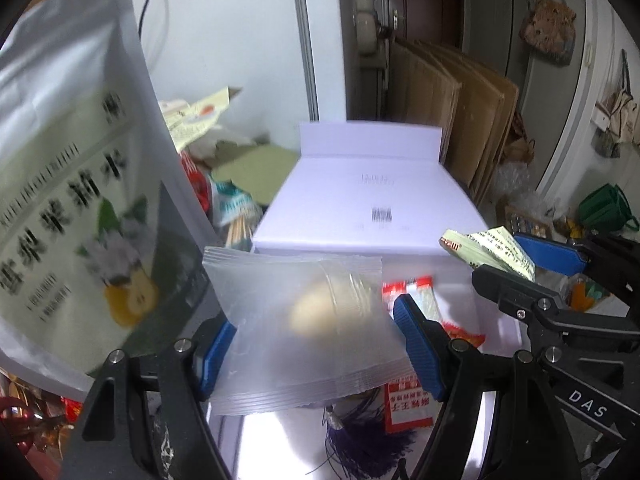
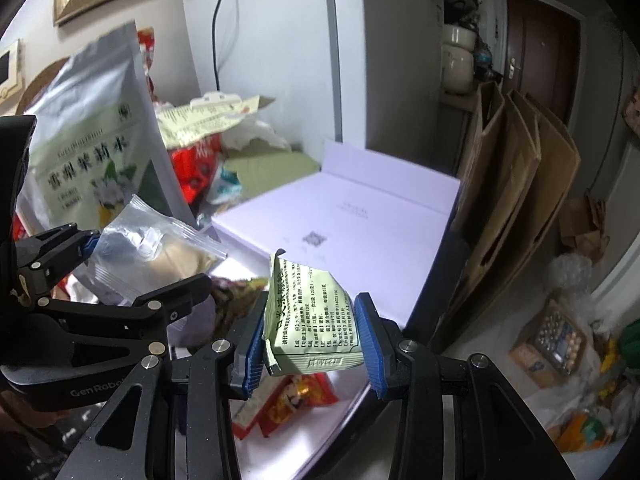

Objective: Organize soft objects
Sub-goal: 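Lower both held items into the gift box and open both tools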

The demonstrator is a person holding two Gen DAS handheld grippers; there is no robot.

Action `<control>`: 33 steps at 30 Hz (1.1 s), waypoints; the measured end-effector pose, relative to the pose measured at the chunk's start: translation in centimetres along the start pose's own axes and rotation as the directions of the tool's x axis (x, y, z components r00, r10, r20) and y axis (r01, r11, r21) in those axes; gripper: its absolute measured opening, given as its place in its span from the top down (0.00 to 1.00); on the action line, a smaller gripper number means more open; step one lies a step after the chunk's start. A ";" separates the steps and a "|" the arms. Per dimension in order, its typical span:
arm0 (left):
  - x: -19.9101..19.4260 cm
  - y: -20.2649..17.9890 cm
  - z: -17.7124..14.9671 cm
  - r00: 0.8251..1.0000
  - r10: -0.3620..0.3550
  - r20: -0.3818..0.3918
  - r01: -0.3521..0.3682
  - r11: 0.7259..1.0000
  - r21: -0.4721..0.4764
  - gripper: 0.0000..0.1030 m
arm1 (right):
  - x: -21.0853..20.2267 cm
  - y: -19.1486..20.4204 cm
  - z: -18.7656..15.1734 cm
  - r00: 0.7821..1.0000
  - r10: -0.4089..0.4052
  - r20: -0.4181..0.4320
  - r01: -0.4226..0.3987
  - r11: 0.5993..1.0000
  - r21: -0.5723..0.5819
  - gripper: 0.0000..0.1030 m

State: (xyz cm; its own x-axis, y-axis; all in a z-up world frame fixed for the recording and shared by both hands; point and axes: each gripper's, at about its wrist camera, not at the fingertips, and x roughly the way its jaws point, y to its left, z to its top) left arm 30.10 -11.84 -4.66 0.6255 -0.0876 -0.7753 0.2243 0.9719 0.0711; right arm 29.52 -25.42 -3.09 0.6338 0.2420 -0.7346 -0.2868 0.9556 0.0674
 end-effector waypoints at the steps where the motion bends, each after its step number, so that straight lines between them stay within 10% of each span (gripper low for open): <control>1: 0.4 0.0 -0.3 1.000 -0.008 -0.016 0.008 1.000 -0.003 0.28 | 0.2 0.0 -0.2 1.000 -0.002 -0.007 0.002 1.000 0.001 0.60; 21: 5.6 0.2 -2.5 0.970 0.003 -0.245 -0.009 1.000 -0.023 0.28 | 4.2 -0.4 -2.3 0.992 -0.101 -0.079 0.096 0.993 -0.063 0.60; 33: 5.2 1.1 -2.6 0.979 -0.044 -0.200 0.033 0.998 -0.060 0.28 | 4.5 -0.4 -2.2 0.993 -0.076 -0.092 0.071 0.996 -0.055 0.58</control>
State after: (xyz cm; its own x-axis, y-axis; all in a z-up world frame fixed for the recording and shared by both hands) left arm 31.69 -10.70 -10.28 0.4531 -0.0850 -0.8874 0.1996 0.9799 0.0081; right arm 30.94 -25.13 -7.87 0.5850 0.1520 -0.7967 -0.2797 0.9598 -0.0222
